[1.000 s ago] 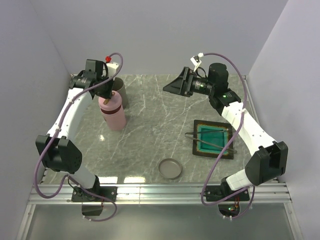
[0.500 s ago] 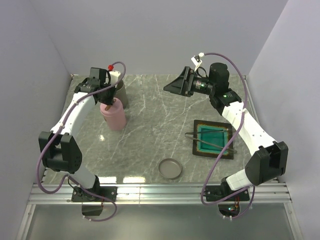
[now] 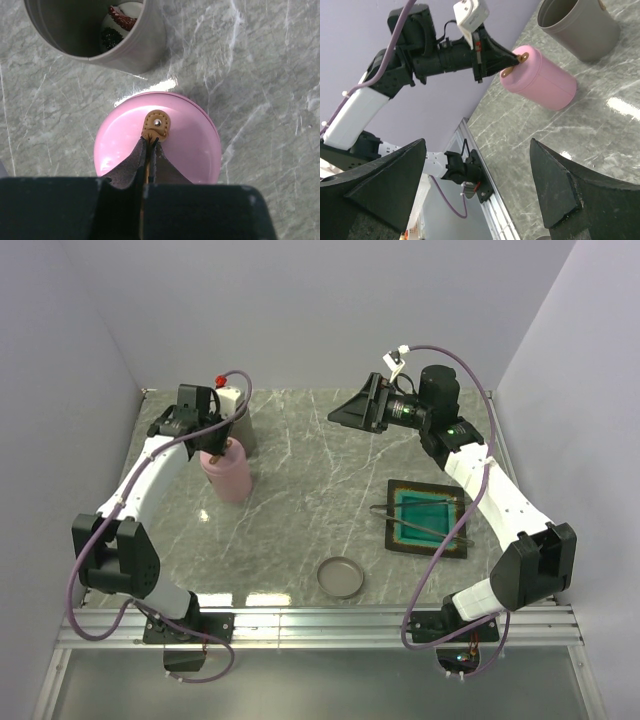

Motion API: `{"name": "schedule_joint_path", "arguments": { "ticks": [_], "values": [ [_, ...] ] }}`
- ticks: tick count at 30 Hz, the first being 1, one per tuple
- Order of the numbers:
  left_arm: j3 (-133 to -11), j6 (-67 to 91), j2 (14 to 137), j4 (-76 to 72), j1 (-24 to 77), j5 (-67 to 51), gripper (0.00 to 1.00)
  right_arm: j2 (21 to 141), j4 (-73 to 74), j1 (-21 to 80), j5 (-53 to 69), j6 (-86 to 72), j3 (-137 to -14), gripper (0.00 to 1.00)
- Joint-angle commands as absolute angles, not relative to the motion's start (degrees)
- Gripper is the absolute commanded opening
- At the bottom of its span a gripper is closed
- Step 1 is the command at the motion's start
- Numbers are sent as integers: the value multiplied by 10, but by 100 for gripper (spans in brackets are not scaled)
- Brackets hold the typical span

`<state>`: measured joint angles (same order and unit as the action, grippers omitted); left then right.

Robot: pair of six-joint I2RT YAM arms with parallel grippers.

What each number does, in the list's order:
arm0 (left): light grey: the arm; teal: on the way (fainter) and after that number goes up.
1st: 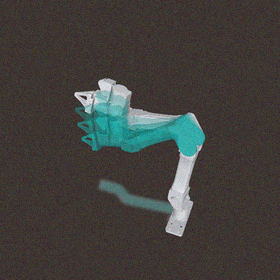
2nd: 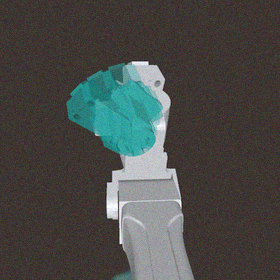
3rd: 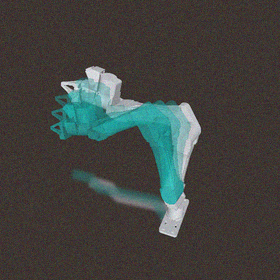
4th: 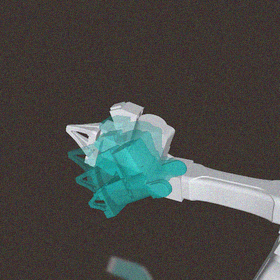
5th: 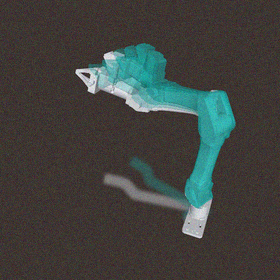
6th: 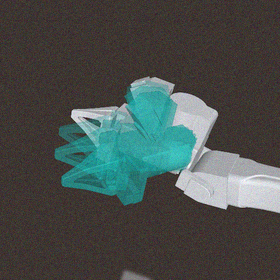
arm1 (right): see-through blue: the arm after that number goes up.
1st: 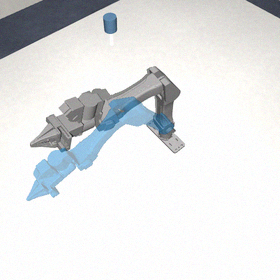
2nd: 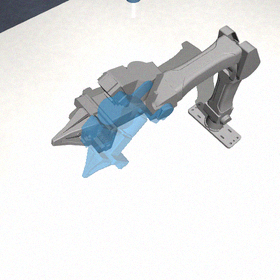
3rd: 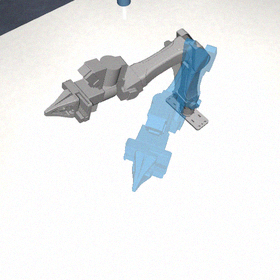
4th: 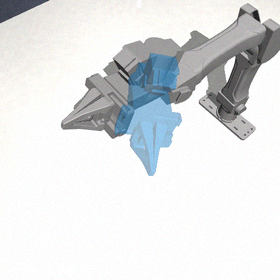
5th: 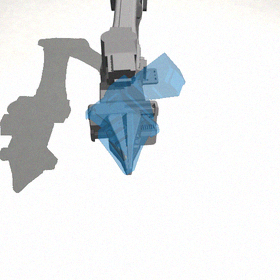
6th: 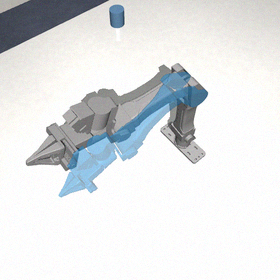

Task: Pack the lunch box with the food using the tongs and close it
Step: Move the lunch box

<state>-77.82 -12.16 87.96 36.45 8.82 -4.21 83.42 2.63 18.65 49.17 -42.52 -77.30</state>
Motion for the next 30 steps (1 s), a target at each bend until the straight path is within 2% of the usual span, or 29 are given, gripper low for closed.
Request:
{"name": "schedule_joint_path", "arguments": {
  "ticks": [1,18,22,26,30],
  "values": [
    [-739,-141,855,420,89,-37,0,814,8,180,501,-425,-783,91],
    [-705,-171,774,530,89,-54,1,818,34,180,525,-381,-780,92],
    [-714,-171,769,526,89,-64,13,824,98,181,548,-306,-804,93],
    [-743,-170,775,532,89,-79,36,822,243,181,496,-192,-843,95],
    [-779,-167,775,533,89,-91,44,810,329,181,466,-79,-853,95]
  ]
}}
